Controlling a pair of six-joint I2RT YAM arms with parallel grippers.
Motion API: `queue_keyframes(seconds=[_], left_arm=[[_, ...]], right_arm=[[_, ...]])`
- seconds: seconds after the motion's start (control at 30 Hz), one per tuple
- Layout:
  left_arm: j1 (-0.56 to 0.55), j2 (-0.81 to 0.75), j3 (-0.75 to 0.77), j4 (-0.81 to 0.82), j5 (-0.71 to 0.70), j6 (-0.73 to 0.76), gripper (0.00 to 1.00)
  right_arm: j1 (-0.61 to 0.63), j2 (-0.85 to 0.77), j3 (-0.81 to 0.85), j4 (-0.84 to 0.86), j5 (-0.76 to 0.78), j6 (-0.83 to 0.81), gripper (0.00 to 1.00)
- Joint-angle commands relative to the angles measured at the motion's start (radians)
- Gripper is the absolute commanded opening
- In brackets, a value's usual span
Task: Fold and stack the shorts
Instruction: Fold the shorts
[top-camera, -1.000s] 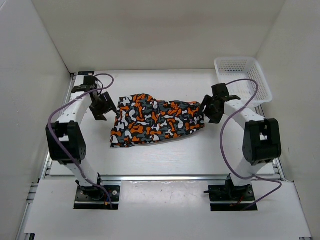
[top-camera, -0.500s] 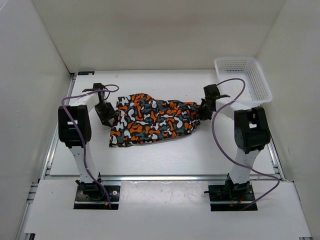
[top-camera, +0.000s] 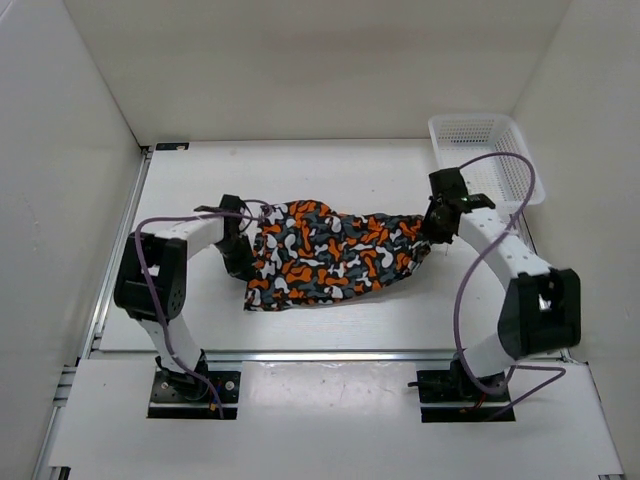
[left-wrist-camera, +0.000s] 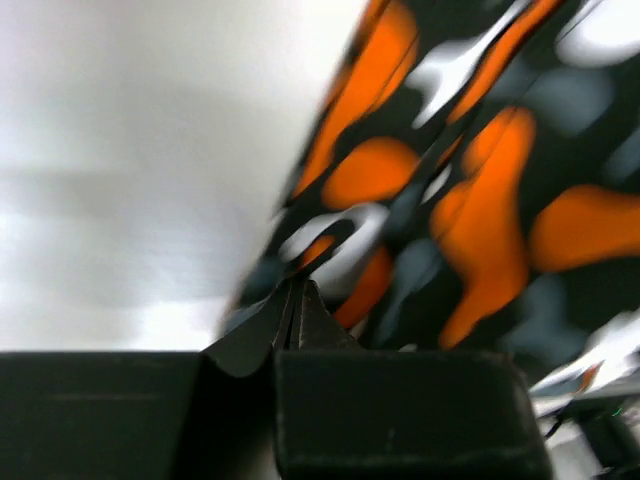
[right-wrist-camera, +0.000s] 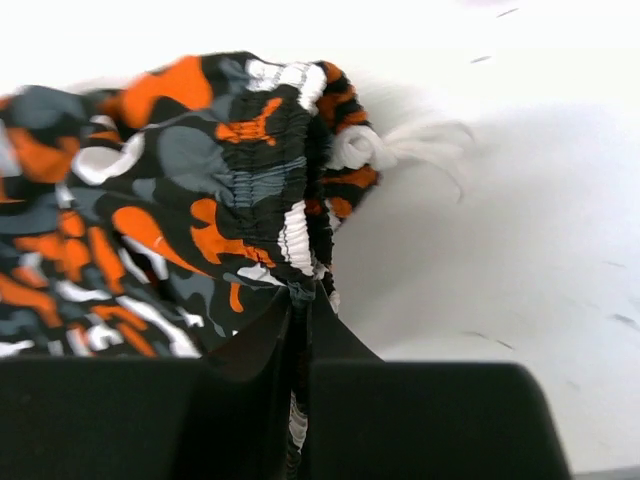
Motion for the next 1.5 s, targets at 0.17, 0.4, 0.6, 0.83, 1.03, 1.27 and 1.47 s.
queue_keyframes(seconds=[0.17,0.4,0.6,0.83,1.03,1.27,1.47], left_arm=[[-0.055,-0.207,-0.079,0.019,-0.001,-0.049,0.10],[-0.019,0.003,0.088,0.019,-0.003,-0.020,0.10],[-0.050,0.126,0.185,0.019,0.055,-0.011,0.10],[-0.050,0.135,0.160,0.029,0.055,-0.031,0.10],[-0.050,0.135,0.151,0.038,0.055,-0.041,0.10],[0.086,0.028,0.142,0.023,0.113,-0.014,0.22],[0.185,-0.076,0.215,-0.073,0.097,0.028,0.63]], right_arm=[[0.005,-0.162,0.110,-0.159,0.139,-0.084,0.00],[0.163,-0.096,0.320,-0.228,0.205,-0.118,0.00],[0.420,0.090,0.587,-0.317,0.289,-0.107,0.00],[0.646,0.338,0.855,-0.372,0.336,-0.089,0.00],[0.758,0.546,1.053,-0.372,0.290,-0.089,0.00],[0.769,0.646,1.119,-0.320,0.144,-0.079,0.75],[0.756,0.412,0.902,-0.259,0.178,-0.055,1.00]])
